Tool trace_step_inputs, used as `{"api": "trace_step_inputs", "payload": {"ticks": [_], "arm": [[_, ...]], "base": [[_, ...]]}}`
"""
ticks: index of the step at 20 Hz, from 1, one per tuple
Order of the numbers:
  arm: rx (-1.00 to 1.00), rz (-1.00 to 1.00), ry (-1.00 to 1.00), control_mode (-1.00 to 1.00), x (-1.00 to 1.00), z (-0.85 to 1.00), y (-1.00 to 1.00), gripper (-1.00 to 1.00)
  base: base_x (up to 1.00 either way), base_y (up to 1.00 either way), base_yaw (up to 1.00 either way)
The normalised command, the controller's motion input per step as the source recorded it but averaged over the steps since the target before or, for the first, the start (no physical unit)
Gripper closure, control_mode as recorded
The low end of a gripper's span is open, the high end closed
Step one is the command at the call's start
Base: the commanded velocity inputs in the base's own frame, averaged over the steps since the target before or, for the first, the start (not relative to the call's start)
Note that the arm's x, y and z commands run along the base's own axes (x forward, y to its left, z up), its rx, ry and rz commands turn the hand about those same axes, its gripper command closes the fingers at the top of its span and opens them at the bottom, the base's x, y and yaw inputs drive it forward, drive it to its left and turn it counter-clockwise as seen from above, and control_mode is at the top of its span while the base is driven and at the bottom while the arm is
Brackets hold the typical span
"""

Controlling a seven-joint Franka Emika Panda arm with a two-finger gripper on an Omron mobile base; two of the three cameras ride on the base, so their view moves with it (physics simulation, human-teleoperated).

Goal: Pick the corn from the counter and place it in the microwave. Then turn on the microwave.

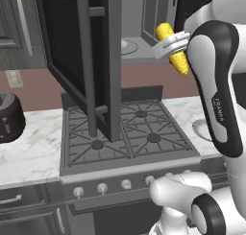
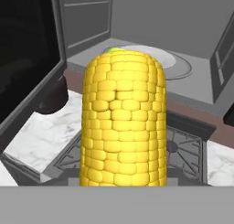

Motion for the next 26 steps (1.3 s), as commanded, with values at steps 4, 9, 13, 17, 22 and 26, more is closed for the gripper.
{"api": "trace_step_inputs", "payload": {"ticks": [4,9,13,17,22,26], "arm": [[0.0,0.01,-0.04,-1.0,0.29,0.0,0.0,1.0],[0.0,0.0,-0.08,-1.0,0.41,-0.03,0.0,1.0],[0.0,0.0,-0.12,-1.0,0.34,-0.05,0.03,1.0],[0.0,0.01,-0.11,-1.0,0.32,-0.11,0.03,1.0],[0.0,0.01,-0.04,-1.0,0.31,0.0,0.13,1.0],[0.0,0.0,0.0,-1.0,0.48,0.0,0.06,1.0]], "base": [[0.0,0.0,0.0],[0.0,0.0,0.0],[0.0,0.0,0.0],[0.0,0.0,0.0],[0.0,0.0,0.0],[0.0,0.0,0.0]]}}
